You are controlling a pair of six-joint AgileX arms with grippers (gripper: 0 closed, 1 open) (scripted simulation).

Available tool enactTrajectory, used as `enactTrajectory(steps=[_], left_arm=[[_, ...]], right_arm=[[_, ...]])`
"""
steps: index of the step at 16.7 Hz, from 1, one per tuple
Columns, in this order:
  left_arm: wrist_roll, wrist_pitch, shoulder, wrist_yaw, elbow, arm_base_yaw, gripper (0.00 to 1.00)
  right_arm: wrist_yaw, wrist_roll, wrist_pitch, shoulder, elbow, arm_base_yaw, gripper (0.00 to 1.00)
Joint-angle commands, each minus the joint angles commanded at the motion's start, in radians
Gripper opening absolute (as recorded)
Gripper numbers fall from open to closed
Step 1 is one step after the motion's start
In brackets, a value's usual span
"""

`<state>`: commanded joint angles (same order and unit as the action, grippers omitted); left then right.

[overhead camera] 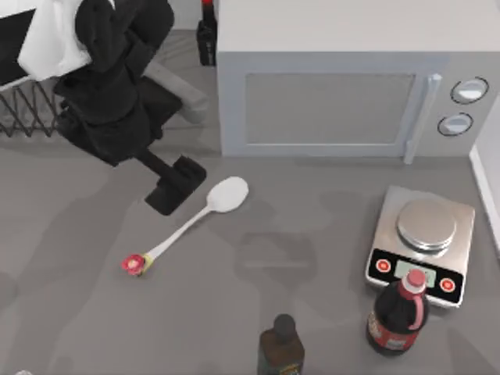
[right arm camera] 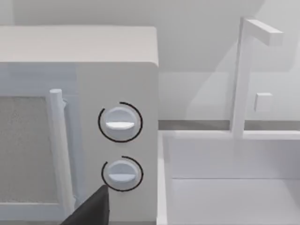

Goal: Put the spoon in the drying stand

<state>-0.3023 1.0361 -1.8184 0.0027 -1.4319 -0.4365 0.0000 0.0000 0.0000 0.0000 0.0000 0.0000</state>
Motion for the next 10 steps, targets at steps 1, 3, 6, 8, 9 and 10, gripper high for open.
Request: enactTrajectory(steps=[1, 3, 6, 8, 9, 10], left_arm=[[-0.009, 0.032, -0.059, 0.0, -0.044, -0.014, 1.0], [-0.024, 0.081, -0.144, 0.0, -0.111, -0.034, 1.0], [-0.032, 0.11, -0.193, 0.0, -0.149, -0.046, 1.0], [-0.032, 0.11, -0.193, 0.0, -0.149, -0.046, 1.0], [-0.032, 0.11, -0.193, 0.0, -0.149, -0.046, 1.0], [-0.031, 0.108, -0.19, 0.0, -0.146, -0.041, 1.0]], right_arm=[[0.0, 0.0, 0.0, 0.0, 0.0, 0.0, 1.0], [0.0, 0.0, 0.0, 0.0, 0.0, 0.0, 1.0], [0.0, 0.0, 0.0, 0.0, 0.0, 0.0, 1.0], [0.0, 0.0, 0.0, 0.0, 0.0, 0.0, 1.0], [0.0, 0.0, 0.0, 0.0, 0.0, 0.0, 1.0], [0.0, 0.0, 0.0, 0.0, 0.0, 0.0, 1.0]])
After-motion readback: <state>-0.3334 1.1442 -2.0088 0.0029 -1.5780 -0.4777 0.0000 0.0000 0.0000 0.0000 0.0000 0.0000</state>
